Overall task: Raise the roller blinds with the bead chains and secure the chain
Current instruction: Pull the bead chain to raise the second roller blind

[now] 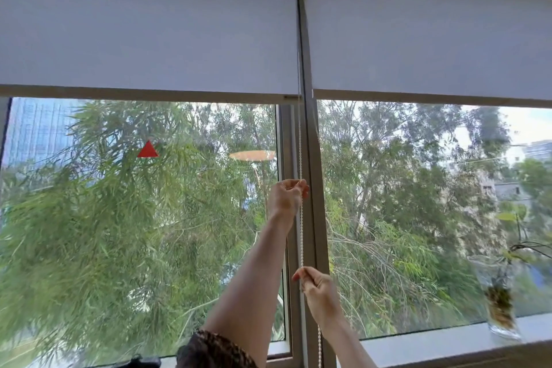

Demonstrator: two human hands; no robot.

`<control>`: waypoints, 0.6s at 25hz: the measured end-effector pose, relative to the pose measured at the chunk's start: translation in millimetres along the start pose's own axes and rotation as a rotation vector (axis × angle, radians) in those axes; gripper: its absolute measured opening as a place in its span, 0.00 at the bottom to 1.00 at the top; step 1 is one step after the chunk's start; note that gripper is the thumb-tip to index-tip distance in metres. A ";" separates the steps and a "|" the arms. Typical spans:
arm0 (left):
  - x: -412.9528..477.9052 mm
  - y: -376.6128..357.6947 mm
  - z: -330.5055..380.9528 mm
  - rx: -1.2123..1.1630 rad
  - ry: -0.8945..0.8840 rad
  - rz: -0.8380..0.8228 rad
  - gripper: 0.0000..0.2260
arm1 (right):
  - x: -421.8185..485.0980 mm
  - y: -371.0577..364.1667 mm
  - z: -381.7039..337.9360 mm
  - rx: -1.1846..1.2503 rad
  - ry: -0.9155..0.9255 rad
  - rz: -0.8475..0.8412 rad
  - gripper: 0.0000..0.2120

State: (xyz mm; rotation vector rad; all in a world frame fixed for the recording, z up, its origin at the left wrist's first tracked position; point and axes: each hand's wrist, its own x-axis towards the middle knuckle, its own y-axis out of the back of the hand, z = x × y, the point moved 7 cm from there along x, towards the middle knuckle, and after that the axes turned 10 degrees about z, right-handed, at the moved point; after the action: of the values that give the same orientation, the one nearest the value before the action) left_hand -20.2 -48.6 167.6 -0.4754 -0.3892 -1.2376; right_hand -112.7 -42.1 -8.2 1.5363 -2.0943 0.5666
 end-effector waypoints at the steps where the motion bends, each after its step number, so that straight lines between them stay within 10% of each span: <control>1: 2.2 -2.8 6.1 -0.018 0.000 0.000 0.06 | -1.0 0.9 4.7 -0.002 -0.013 -0.014 0.13; 15: -17.5 -4.3 -21.6 -0.170 0.036 0.019 0.06 | 57.5 29.8 -33.5 -0.018 -0.106 -0.193 0.12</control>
State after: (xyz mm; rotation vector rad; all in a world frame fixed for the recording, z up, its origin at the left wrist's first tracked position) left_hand -28.8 -47.4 140.8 -0.6004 -0.2490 -1.2643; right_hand -151.5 -57.6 51.5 1.7691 -1.9911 0.4036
